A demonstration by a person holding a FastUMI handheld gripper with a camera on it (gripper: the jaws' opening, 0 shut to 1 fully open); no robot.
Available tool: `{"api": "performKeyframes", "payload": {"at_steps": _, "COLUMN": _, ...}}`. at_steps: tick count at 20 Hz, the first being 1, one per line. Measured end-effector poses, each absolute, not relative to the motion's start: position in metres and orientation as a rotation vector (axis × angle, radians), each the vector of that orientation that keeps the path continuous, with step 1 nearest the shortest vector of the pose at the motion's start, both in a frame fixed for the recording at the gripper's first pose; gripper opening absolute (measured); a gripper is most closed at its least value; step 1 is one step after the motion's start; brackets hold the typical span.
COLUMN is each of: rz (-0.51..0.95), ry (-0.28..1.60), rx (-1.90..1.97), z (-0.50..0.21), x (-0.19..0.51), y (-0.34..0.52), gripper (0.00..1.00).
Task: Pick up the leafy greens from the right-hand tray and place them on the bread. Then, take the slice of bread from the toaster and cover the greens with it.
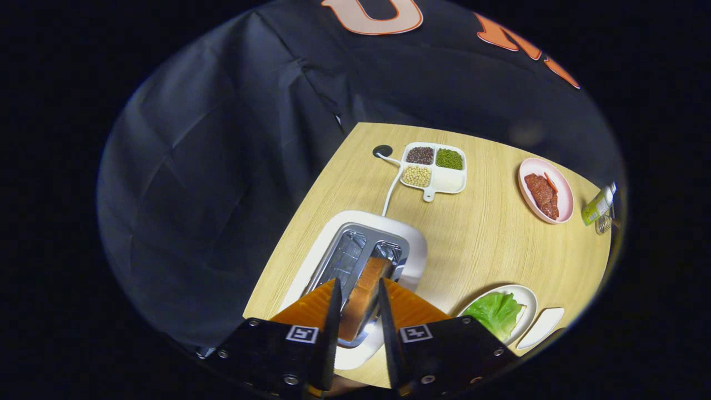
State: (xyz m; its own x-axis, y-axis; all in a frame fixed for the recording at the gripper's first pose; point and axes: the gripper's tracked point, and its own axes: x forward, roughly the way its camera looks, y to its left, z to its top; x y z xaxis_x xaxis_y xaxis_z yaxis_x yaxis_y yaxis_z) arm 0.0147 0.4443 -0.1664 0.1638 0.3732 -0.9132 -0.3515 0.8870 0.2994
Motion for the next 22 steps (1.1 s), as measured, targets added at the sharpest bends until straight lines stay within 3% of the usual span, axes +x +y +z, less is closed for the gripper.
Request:
{"api": "performKeyframes", "payload": {"at_steps": 2, "rz": 0.510, "ry": 1.308, "rx": 0.059, "z": -0.165, "x": 0.016, "y": 0.443, "gripper": 0.26}}
{"api": "performKeyframes", "payload": {"at_steps": 4, "rz": 0.516, "ry": 1.297, "rx": 0.091, "z": -0.160, "x": 0.016, "y": 0.442, "gripper": 0.16}}
{"api": "performKeyframes", "payload": {"at_steps": 6, "rz": 0.525, "ry": 1.280, "rx": 0.122, "z": -0.153, "x": 0.017, "y": 0.439, "gripper": 0.13}}
{"api": "performKeyframes", "payload": {"at_steps": 22, "rz": 0.665, "ry": 1.078, "rx": 0.304, "z": -0.070, "x": 0.008, "y": 0.392, "gripper": 0.11}}
